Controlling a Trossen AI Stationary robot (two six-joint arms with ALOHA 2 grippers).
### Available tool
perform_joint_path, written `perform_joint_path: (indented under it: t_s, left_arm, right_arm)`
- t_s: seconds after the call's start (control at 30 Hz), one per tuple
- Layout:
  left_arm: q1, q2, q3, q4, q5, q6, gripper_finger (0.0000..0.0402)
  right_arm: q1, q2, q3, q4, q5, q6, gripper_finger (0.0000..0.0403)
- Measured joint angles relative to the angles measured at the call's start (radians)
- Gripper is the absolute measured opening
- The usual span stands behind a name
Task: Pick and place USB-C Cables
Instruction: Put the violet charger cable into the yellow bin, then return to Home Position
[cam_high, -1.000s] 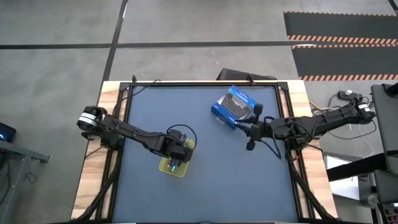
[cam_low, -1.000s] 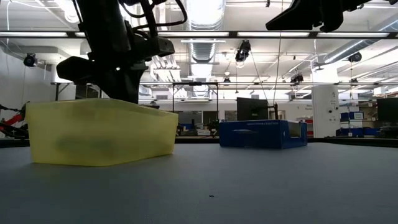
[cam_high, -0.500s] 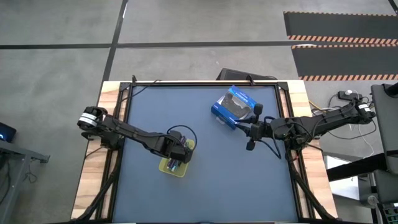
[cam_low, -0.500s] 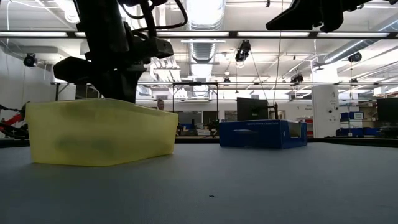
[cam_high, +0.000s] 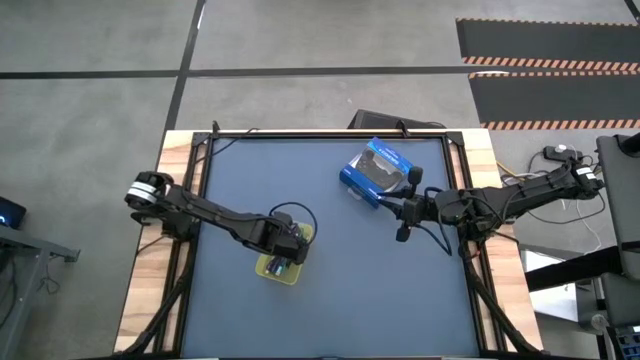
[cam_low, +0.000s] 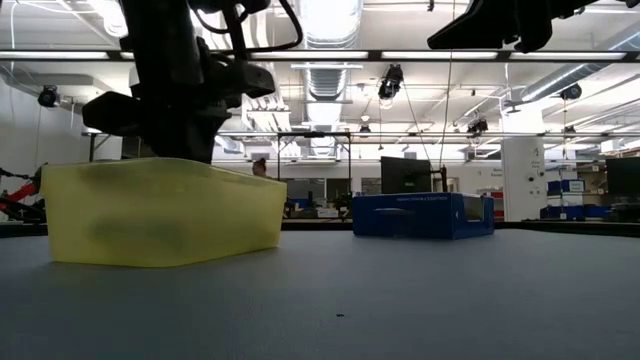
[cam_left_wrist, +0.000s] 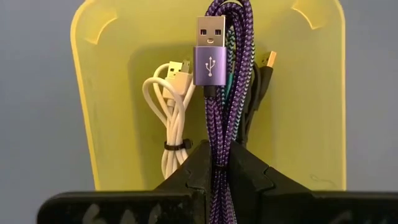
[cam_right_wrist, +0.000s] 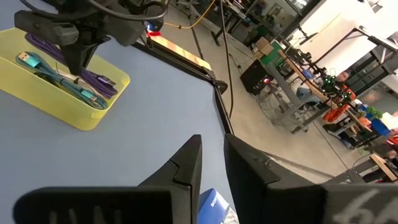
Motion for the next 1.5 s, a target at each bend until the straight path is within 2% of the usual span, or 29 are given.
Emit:
perform_joint_path:
  t_s: [0.2,0.63,0.87,1.07,1.17,1.33,1.5]
  left_arm:
    - [0.0,0.013,0.0,0.002,-0.003,0.002,0.0022]
    - [0.0,0.014,0.0,0.002,-0.013,0.002,0.0082]
    - [0.0,0.011,0.0,0.002,-0.013,0.009,0.0089]
    - [0.0,-0.039,0.0,0.005,-0.013,0.038,0.0089]
    - [-0.002,-0.075,0.0,0.021,-0.018,0.136,0.0089]
    - [-0.019,-0.117,0.0,0.156,-0.126,0.484,0.0088]
    - [-0.02,-0.14,0.0,0.321,-0.137,0.815,0.0088]
  right_arm:
    - [0.0,0.0,0.0,0.0,0.0,0.0,0.0059]
    - [0.0,0.0,-0.001,0.0,0.0,0.0,0.0059]
    - [0.0,0.0,-0.001,0.0,0.0,0.0,0.0059]
    - [0.0,0.0,-0.001,0.0,0.0,0.0,0.0059]
    - [0.0,0.0,-0.003,-0.001,-0.007,-0.007,0.0059]
    - [0.0,0.0,-0.016,0.003,-0.066,-0.037,0.0059]
    - [0.0,-0.001,-0.018,0.011,-0.111,-0.037,0.0059]
